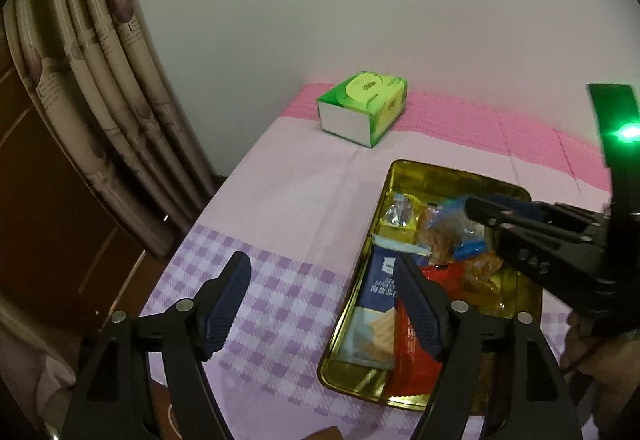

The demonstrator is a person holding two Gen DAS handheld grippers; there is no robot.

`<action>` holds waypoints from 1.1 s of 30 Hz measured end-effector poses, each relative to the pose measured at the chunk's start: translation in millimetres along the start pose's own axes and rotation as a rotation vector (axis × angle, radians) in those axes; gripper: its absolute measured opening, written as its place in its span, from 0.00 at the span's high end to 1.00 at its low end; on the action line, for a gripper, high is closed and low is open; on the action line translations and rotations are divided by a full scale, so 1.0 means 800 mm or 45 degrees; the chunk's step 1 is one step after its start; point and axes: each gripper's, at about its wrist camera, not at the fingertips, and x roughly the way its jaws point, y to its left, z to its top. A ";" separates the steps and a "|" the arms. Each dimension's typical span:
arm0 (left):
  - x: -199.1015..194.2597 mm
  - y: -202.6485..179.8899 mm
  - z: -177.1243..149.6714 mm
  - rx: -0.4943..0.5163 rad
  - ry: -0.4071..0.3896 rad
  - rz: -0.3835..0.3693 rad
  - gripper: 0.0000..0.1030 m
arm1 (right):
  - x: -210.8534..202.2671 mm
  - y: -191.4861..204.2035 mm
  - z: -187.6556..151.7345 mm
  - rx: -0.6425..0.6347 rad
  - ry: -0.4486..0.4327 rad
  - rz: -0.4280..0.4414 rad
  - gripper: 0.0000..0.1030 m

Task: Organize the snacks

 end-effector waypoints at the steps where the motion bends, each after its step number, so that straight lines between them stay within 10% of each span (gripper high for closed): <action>1: -0.001 0.000 0.000 -0.002 -0.003 0.002 0.27 | 0.002 0.001 0.000 -0.001 0.004 -0.002 0.76; 13: -0.008 -0.004 -0.001 0.019 -0.022 -0.029 0.27 | -0.065 0.017 -0.040 -0.061 -0.180 0.008 0.65; 18: -0.022 -0.008 -0.002 0.013 -0.074 -0.062 0.27 | -0.124 0.027 -0.072 -0.116 -0.346 -0.097 0.34; 27: -0.059 -0.009 -0.003 -0.027 -0.177 -0.124 0.26 | -0.197 0.053 -0.110 -0.242 -0.525 -0.268 0.16; 33: -0.114 -0.008 -0.007 -0.064 -0.353 -0.096 0.03 | -0.246 0.060 -0.121 -0.238 -0.619 -0.311 0.13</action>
